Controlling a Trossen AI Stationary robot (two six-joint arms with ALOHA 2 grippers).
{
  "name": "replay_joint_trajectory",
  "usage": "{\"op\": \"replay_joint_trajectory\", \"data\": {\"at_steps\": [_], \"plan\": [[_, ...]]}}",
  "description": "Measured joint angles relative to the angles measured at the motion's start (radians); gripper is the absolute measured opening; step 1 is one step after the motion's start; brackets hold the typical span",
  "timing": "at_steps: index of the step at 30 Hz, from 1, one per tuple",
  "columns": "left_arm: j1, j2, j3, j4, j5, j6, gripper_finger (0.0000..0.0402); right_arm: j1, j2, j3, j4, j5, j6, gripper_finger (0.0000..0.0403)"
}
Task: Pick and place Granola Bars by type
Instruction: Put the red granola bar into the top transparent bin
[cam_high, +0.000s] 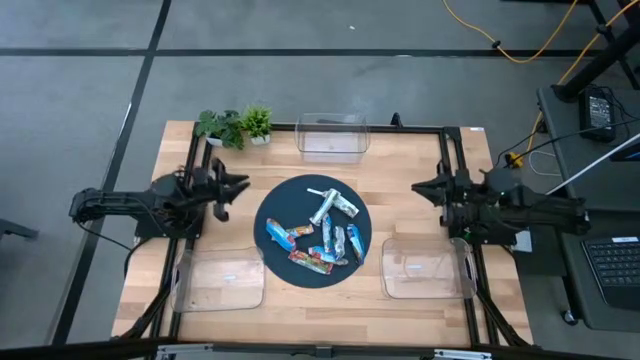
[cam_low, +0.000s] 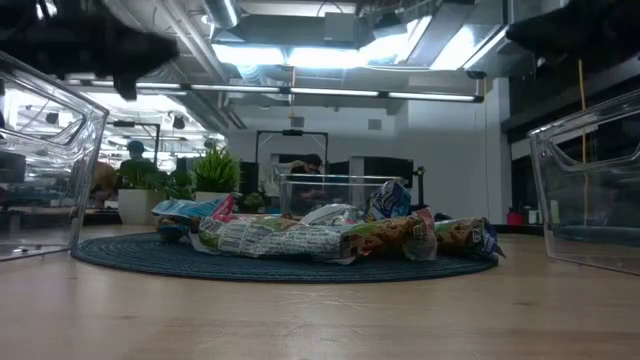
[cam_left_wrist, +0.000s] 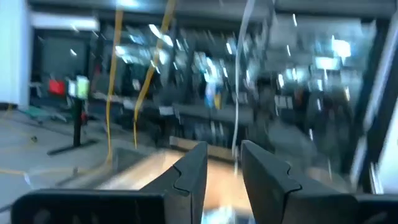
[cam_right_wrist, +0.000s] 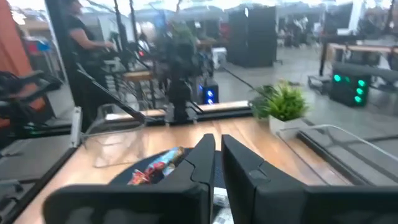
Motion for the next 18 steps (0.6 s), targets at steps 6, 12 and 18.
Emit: {"op": "replay_joint_trajectory", "data": {"at_steps": [6, 12, 18], "plan": [[0.001, 0.010, 0.139, -0.037, -0.115, -0.061, 0.0090, 0.000, 0.156, 0.152, -0.011, 0.004, -0.050, 0.0032], [0.000, 0.143, 0.384, -0.330, -0.037, -0.050, 0.0090, 0.000, 0.248, 0.233, -0.008, 0.029, -0.048, 0.0032], [0.000, 0.410, 0.697, -0.784, 0.071, -0.052, 0.0090, 0.000, 0.302, 0.277, 0.023, 0.029, -0.007, 0.0032]]}}
